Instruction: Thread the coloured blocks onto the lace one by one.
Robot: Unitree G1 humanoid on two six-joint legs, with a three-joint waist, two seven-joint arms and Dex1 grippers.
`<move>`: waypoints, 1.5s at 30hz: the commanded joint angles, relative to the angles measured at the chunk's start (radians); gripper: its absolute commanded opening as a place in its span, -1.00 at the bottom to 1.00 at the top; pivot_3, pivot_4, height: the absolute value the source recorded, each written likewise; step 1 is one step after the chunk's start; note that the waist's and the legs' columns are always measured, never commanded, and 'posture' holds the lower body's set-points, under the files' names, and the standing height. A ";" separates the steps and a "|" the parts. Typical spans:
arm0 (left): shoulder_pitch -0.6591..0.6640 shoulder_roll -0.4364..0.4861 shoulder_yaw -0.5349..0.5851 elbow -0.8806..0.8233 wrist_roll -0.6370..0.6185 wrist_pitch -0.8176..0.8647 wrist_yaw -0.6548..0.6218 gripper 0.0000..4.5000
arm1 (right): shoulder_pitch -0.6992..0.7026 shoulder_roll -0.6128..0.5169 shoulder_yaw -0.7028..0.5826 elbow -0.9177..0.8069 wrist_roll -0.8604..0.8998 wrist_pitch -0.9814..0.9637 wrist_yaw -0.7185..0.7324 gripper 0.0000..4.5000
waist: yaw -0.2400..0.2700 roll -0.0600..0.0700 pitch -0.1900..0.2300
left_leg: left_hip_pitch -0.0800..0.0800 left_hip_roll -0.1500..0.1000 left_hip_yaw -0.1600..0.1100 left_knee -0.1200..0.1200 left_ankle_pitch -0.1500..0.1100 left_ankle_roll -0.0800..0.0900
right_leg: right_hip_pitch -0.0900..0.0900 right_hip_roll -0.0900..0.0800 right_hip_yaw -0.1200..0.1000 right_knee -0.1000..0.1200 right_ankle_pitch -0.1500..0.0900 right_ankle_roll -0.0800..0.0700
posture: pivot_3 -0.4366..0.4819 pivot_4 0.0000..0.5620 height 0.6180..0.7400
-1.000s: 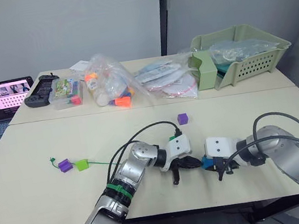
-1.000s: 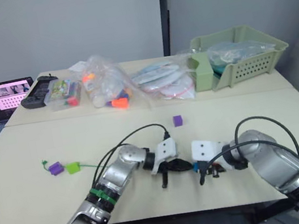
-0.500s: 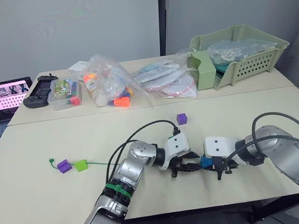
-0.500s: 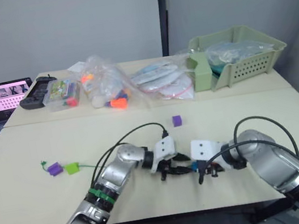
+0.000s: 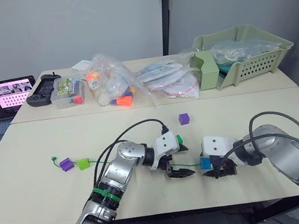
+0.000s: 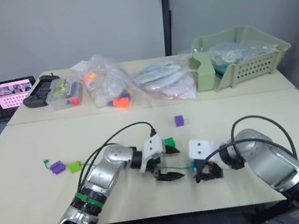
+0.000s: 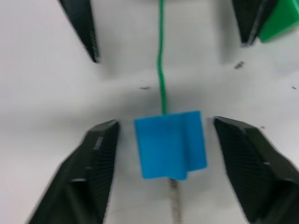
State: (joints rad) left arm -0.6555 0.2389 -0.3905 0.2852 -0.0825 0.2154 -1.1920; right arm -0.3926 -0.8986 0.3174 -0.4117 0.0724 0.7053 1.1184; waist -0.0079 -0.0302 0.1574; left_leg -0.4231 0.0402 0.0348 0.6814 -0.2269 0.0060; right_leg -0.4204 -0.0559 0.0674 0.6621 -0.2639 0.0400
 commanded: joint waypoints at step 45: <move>-0.126 -0.200 -0.073 0.280 0.086 -0.161 0.042 -0.38 | 0.095 -0.133 -0.062 -0.073 0.066 0.060 -0.131 0.52 | 0.009 0.000 0.000 | -0.001 -0.003 -0.001 0.001 0.000 0.000 | 0.001 -0.002 0.001 -0.001 -0.002 0.003 | -0.05 -0.47 0.88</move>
State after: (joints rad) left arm -0.7716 0.0387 -0.4747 0.5935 0.0023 0.0638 -1.1514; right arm -0.2827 -1.0352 0.2533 -0.4754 0.1384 0.7512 0.9804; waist 0.0007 -0.0304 0.1575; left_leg -0.4239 0.0367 0.0331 0.6821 -0.2269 0.0062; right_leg -0.4197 -0.0579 0.0683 0.6614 -0.2654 0.0426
